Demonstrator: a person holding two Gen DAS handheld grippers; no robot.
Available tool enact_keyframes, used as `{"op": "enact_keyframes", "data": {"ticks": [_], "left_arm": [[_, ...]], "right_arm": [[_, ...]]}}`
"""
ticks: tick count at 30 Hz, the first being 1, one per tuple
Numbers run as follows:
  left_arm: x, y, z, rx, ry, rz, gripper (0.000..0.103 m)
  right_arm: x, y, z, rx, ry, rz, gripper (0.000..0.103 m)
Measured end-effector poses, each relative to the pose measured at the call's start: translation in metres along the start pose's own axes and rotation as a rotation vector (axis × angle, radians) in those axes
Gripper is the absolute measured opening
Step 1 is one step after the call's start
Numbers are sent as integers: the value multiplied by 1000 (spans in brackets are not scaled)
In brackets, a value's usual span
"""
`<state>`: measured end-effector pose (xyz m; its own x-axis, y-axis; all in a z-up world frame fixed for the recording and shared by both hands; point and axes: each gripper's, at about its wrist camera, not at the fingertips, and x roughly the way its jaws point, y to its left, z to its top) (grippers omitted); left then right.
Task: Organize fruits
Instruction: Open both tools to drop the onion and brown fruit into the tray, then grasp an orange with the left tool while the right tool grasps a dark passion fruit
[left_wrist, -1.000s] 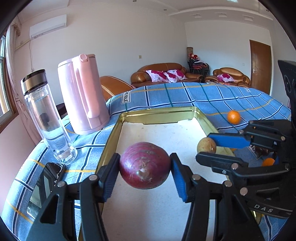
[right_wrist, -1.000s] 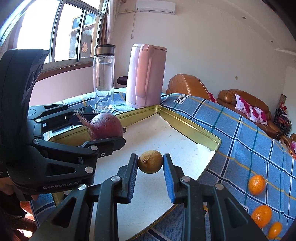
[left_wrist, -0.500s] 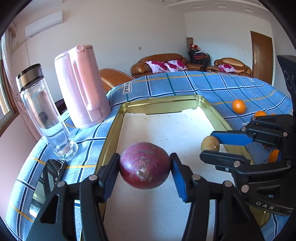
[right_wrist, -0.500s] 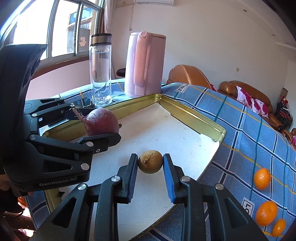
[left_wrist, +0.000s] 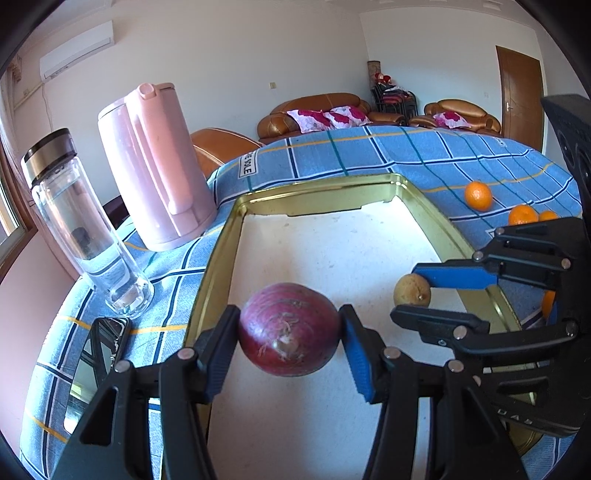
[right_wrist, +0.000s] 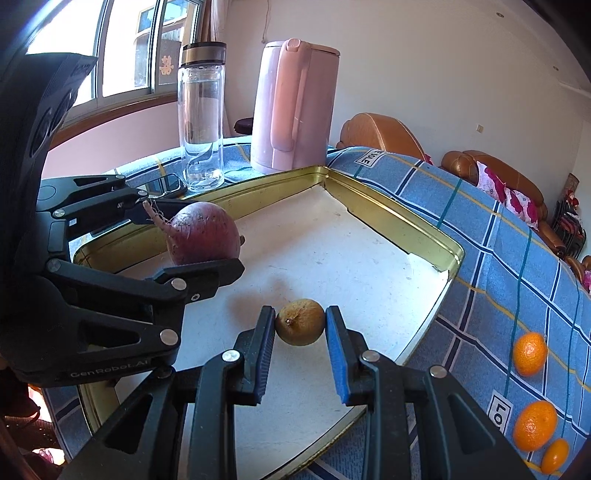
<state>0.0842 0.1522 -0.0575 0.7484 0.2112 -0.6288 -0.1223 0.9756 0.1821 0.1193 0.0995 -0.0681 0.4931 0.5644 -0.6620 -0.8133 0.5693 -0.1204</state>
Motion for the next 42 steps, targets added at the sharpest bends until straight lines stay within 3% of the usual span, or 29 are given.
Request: {"op": "enact_keyframes", "data": {"ticks": [3,9,13,17,23,30,32,39,42], "left_arm": [[-3,0,0,0,-21,14,57],[-10,5,-2,-44,-55,25,64],[-30,5,-3,-83,-135,26,77],[-49,-8,-4,-108,-202,-2,91],[-72,-50,-4,-85,-271,-76,95],[-80,-107,-4,-24,-283,-171,97],[-79,-122,-5,-1,-274,-185,97],[-74,-156,-8,82,-233,-225,97],[-66,-167,-8,107,-193,-241,97]], "right_arm": [[1,2,0,-11,5,0,31],[-8,-4,-2,23,-39,-21,45],[-27,-14,-8,70,-109,-27,55],[-54,-24,-22,96,-147,-61,55],[-107,-60,-64,175,-178,-167,55],[-133,-117,-127,344,-95,-283,55],[-134,-128,-137,399,-79,-246,55],[-122,-134,-143,418,-4,-194,55],[-117,-138,-145,438,24,-156,49]]}}
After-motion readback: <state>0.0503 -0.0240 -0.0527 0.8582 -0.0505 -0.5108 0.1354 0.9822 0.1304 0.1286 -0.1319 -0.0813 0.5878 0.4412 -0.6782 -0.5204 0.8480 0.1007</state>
